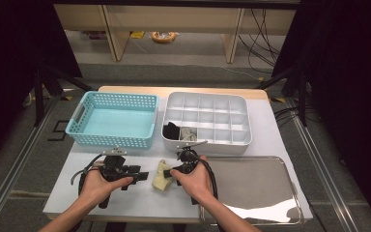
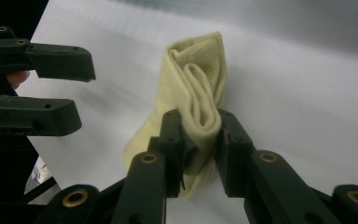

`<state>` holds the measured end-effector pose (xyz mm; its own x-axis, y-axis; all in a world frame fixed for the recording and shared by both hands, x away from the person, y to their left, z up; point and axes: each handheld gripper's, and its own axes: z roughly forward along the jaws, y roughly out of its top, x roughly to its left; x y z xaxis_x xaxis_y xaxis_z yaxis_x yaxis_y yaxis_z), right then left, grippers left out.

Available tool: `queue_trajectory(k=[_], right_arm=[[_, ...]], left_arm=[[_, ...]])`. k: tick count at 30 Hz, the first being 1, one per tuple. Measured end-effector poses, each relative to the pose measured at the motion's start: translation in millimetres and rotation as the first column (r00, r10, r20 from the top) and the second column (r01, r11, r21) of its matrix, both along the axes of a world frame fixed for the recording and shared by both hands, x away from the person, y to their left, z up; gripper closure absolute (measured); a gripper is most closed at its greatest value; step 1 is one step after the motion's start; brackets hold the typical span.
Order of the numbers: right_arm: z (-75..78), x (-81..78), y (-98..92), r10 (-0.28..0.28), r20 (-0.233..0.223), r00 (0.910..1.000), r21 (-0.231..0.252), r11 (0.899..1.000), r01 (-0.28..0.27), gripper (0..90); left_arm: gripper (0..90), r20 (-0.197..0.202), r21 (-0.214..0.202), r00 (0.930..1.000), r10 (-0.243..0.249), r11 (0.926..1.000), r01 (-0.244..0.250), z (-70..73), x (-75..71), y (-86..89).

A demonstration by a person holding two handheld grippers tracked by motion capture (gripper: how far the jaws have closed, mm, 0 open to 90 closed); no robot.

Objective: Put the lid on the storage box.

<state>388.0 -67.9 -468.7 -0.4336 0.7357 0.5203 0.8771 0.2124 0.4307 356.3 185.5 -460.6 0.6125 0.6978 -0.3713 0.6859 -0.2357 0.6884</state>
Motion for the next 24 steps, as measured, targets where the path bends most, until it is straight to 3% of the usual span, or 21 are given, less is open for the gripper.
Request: queue_trajectory(k=[5, 7, 8, 12, 16, 17, 18, 24], right_arm=[[6.6, -0.1, -6.1, -0.019, 0.013, 0.9997, 0.000, 1.000, 0.019, 74.7], [9.6, 0.3, -9.6, -0.019, 0.047, 0.9987, -0.019, 1.000, 0.020, 74.6], [11.5, 0.0, -10.1, -0.024, 0.036, 0.9991, -0.002, 1.000, 0.024, 74.6], [15.7, 2.0, -16.7, -0.026, 0.078, 0.9966, -0.018, 0.999, 0.027, 74.6], [20.7, 1.5, -23.7, -0.046, 0.086, 0.9953, -0.028, 0.998, 0.048, 74.6], [22.9, 0.5, -25.1, -0.052, 0.075, 0.9958, -0.010, 0.999, 0.053, 74.6], [22.9, 1.7, -27.8, -0.038, 0.105, 0.9938, -0.012, 0.999, 0.040, 74.6], [28.8, 1.3, -34.5, -0.068, 0.114, 0.9912, -0.029, 0.997, 0.072, 74.6]], left_arm=[[45.3, 0.012, 0.002, 0.9999, 0.011, 0.9999, -0.011, -0.5, 0.5, 0.6], [44.7, 0.010, -0.001, 0.9999, 0.009, 1.0000, -0.009, -1.2, 0.9, 0.8], [44.4, 0.010, -0.001, 0.9999, 0.012, 0.9999, -0.012, -1.6, 0.9, 0.8], [43.1, 0.009, -0.004, 0.9998, 0.016, 0.9999, -0.016, -2.4, 1.0, 1.1], [42.4, 0.013, -0.006, 0.9996, 0.026, 0.9997, -0.026, -2.6, 0.9, 1.6], [42.2, 0.013, -0.009, 0.9996, 0.025, 0.9997, -0.024, -2.9, 1.2, 1.8], [41.8, 0.017, -0.009, 0.9995, 0.026, 0.9996, -0.026, -3.1, 1.2, 1.9], [37.9, 0.052, 0.018, 0.9979, 0.040, 0.9990, -0.041, -1.9, 2.4, 4.3]])
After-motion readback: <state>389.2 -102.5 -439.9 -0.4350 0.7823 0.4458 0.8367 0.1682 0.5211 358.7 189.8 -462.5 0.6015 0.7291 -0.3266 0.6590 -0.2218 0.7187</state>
